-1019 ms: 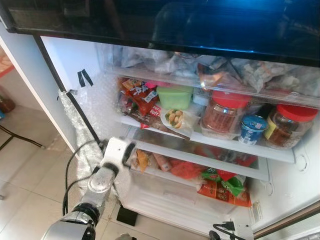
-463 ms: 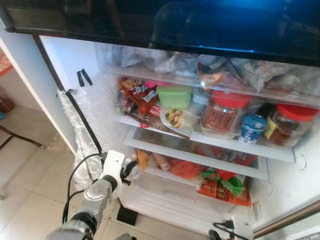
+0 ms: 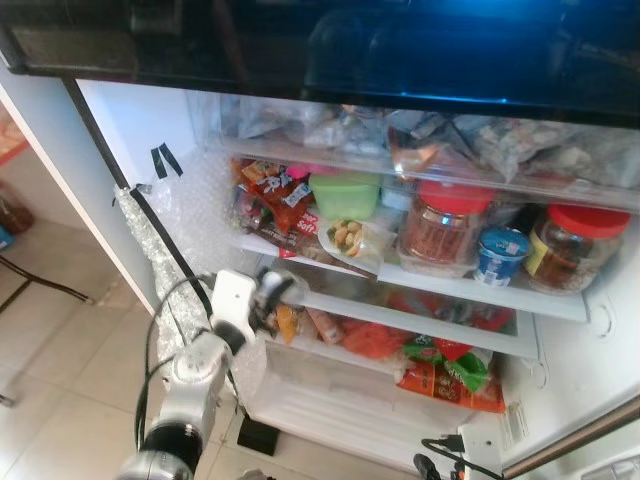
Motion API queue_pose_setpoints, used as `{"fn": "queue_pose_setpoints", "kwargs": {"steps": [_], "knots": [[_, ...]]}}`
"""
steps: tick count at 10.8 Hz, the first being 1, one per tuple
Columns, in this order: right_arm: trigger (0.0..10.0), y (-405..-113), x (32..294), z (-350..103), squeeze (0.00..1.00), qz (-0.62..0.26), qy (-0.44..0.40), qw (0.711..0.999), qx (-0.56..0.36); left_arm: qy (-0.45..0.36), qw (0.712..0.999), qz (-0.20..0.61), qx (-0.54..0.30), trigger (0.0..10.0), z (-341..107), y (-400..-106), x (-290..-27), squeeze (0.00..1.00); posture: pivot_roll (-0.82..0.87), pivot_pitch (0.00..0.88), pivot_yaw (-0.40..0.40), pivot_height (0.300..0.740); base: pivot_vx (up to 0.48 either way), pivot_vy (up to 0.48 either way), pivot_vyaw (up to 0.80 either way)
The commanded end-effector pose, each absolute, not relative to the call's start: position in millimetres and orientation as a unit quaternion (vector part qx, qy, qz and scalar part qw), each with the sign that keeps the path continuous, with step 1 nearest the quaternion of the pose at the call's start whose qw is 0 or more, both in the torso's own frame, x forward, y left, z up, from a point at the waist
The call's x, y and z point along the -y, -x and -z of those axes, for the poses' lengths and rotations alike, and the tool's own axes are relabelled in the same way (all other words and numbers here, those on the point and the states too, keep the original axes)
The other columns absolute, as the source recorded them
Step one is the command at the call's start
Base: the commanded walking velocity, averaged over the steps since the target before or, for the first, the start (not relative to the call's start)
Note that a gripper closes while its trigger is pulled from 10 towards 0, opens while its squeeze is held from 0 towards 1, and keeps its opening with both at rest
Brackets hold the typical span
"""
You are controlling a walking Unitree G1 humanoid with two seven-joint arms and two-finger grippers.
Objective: Restocking fridge
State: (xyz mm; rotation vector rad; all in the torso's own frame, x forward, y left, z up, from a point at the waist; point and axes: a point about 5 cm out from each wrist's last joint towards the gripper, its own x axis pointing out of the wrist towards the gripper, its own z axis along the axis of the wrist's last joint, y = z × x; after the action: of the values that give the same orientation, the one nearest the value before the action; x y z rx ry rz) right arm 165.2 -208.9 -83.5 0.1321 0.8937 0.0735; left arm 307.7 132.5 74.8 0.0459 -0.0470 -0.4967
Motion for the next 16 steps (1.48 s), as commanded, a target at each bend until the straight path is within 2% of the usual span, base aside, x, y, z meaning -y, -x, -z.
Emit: {"fn": "queue_pose_setpoints", "kwargs": {"steps": [1, 3, 4, 7, 9, 12, 16], "knots": [[10.0, -165, 207, 84, 0.00, -0.032, -0.071, 0.897, -0.436, -0.021, 0.965, 0.261, 0.018, 10.0, -75, -302, -131, 0.00, -0.03, 0.000, 0.049, 0.677, 0.000, 0.000, 0.00], [10.0, -167, 207, 84, 0.00, -0.032, -0.069, 0.896, -0.437, -0.029, 0.962, 0.270, 0.040, 10.0, -88, -288, -132, 0.00, -0.02, 0.000, 0.047, 0.677, 0.000, 0.000, 0.00], [10.0, -168, 207, 83, 0.00, -0.032, -0.067, 0.896, -0.437, -0.041, 0.955, 0.281, 0.089, 10.0, -117, -283, -126, 0.00, -0.01, 0.000, 0.042, 0.677, 0.000, 0.000, 0.00], [10.0, -170, 208, 82, 0.00, -0.035, -0.065, 0.896, -0.438, -0.049, 0.942, 0.301, 0.141, 10.0, -158, -278, -110, 0.00, -0.01, 0.000, 0.039, 0.677, 0.000, 0.000, 0.00], [10.0, -170, 208, 83, 0.00, -0.035, -0.064, 0.896, -0.438, -0.052, 0.938, 0.302, 0.160, 10.0, -172, -275, -105, 0.00, -0.01, 0.000, 0.039, 0.677, 0.000, 0.000, 0.00], [10.0, -169, 208, 83, 0.00, -0.036, -0.065, 0.895, -0.439, -0.083, 0.941, 0.274, 0.178, 10.0, -180, -282, -112, 0.00, -0.01, 0.000, 0.039, 0.677, 0.000, 0.000, 0.00], [10.0, -169, 208, 83, 0.00, -0.034, -0.066, 0.896, -0.438, -0.051, 0.933, 0.280, 0.221, 10.0, -214, -280, -104, 0.00, 0.00, 0.000, 0.036, 0.677, 0.000, 0.000, 0.00]]}}
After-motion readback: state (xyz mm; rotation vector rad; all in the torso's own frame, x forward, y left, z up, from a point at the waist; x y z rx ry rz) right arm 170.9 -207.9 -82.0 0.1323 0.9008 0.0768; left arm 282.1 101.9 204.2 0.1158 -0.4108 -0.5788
